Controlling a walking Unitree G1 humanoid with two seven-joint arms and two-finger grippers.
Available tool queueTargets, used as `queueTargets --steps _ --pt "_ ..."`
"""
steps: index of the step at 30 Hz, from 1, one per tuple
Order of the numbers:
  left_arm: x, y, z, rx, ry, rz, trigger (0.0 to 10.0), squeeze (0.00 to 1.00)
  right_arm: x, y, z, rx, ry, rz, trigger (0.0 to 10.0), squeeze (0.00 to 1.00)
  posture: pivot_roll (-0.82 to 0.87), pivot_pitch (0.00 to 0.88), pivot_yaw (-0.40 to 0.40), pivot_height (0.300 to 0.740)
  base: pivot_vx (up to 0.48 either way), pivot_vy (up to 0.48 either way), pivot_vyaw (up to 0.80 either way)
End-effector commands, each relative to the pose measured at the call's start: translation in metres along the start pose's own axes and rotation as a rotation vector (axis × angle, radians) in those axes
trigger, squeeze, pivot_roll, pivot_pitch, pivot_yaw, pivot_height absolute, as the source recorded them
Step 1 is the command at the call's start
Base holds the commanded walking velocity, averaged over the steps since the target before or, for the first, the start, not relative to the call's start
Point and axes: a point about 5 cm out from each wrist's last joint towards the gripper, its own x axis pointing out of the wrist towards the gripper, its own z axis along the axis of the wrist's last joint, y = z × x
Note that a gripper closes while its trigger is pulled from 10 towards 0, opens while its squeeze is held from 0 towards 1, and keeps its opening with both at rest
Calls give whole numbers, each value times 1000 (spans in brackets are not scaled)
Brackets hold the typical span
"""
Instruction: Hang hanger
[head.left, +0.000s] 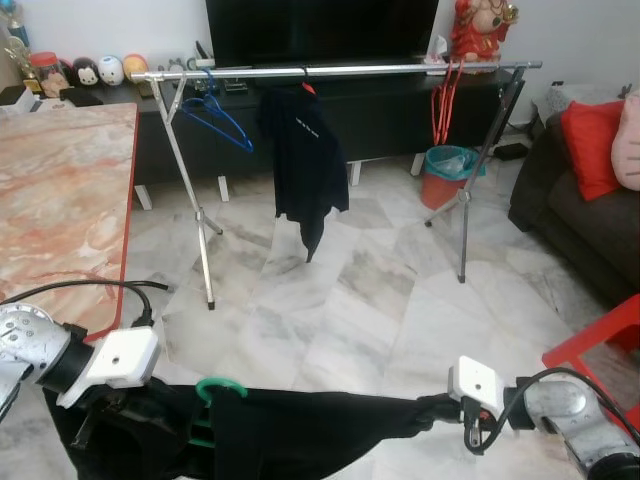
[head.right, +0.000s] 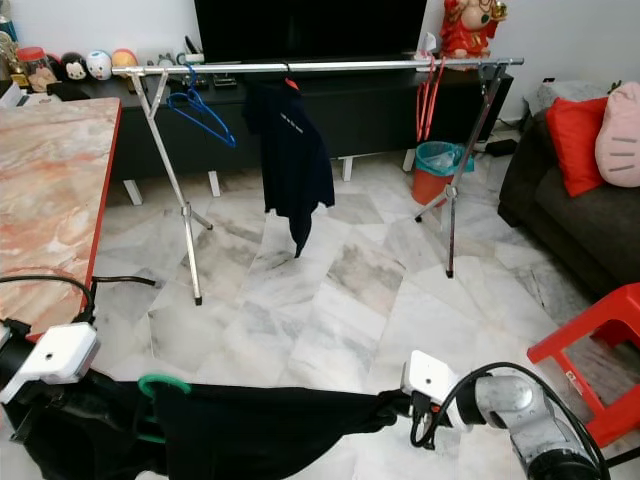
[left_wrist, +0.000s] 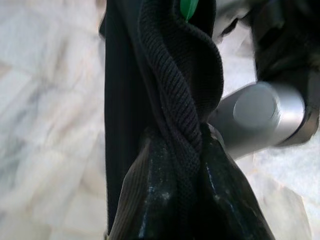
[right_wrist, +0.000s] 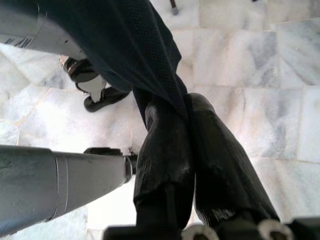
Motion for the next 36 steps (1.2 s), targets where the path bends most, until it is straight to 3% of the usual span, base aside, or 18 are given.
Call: queueTargets --steps 1,3,5,7,10,12,14,16,21,22,25,26,27,36 --pt "-5 1 14 22 -51 -17 10000 0 -7 -3 -5 10 31 -26 0 0 27 0 -34 740 0 0 0" --pt "-2 3 38 56 -194 -40 10000 0 -7 -3 -6 3 44 -19 0 0 27 0 -36 740 0 0 0" --pt "0 4 52 85 -270 -66 10000 0 -7 -2 -7 0 51 -17 0 0 29 0 -36 740 0 0 0" --pt "2 4 65 118 -337 -94 10000 0 -7 -3 -7 2 48 -19 0 0 28 0 -36 740 0 0 0" --pt "1 5 71 133 -363 -100 10000 0 -7 -2 -7 1 48 -19 0 0 27 0 -36 740 0 0 0" --pt "0 7 86 146 -471 -117 10000 0 -4 0 -9 9 50 -16 0 0 28 0 -34 740 0 0 0" --pt "-1 7 89 143 -506 -118 10000 0 -2 1 -10 16 47 -12 0 0 28 0 -34 740 0 0 0" --pt "0 8 90 136 -503 -115 10000 0 0 3 -10 18 44 -7 0 0 30 0 -34 740 0 0 0" --pt "13 5 63 114 -291 -97 10000 0 5 2 -7 3 34 -46 392 0 31 0 -30 740 0 0 0" --pt "15 5 61 104 -292 -89 10000 0 5 0 -6 0 28 -63 10000 0 31 0 -30 740 0 0 0" --pt "21 8 57 81 -295 -39 10000 0 6 -8 -1 -8 11 -135 10000 0 29 0 -30 740 0 0 0" --pt "22 9 56 77 -289 -29 10000 0 6 -9 1 -11 8 -144 10000 271 29 0 -30 740 0 0 0" --pt "25 8 54 61 -286 -20 10000 0 6 -11 3 -7 -8 -153 10000 1000 29 0 -30 740 0 0 0" --pt "33 7 38 -1 -273 6 10000 0 1 -11 4 -25 14 -117 10000 1000 29 0 -30 740 0 0 0"
